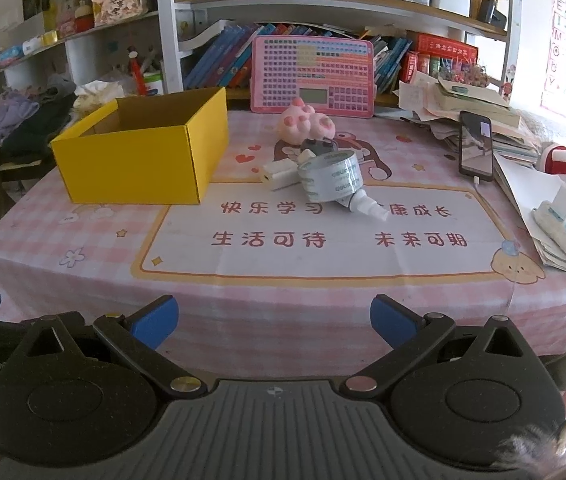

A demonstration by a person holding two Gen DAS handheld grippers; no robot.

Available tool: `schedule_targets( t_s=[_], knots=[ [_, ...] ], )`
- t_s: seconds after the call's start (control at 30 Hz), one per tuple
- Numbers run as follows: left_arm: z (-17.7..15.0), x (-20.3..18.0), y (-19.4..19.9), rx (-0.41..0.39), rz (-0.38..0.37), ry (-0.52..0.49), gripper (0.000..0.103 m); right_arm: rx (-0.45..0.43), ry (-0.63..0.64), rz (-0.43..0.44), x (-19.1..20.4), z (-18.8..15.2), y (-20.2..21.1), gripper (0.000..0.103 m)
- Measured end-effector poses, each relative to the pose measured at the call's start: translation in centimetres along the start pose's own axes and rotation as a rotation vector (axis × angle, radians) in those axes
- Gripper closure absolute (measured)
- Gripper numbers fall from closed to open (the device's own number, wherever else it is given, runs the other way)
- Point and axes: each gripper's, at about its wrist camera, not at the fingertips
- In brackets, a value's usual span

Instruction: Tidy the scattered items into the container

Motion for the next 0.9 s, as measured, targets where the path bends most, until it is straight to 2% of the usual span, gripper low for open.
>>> schedule_targets(
  t_s=[0.37,0.9],
  knots=[
    [0.13,0.21,-0.15,0.001,-0.004,0.006,0.000,0.005,0.007,0.018,0.25,0.09,-0.20,0.000],
    [0.13,-0.13,-0.21,0.003,-0.005,-0.016,0.000,0.013,0.003,-0.025,0.01,-0.05,-0.23,0.000]
  ],
)
Point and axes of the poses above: each gripper's, at about its wrist camera, not at the fingertips, and y roughly against the way its jaws point, x to its left, z to its top, and after that the axes turned 9 degrees about -y, right-handed
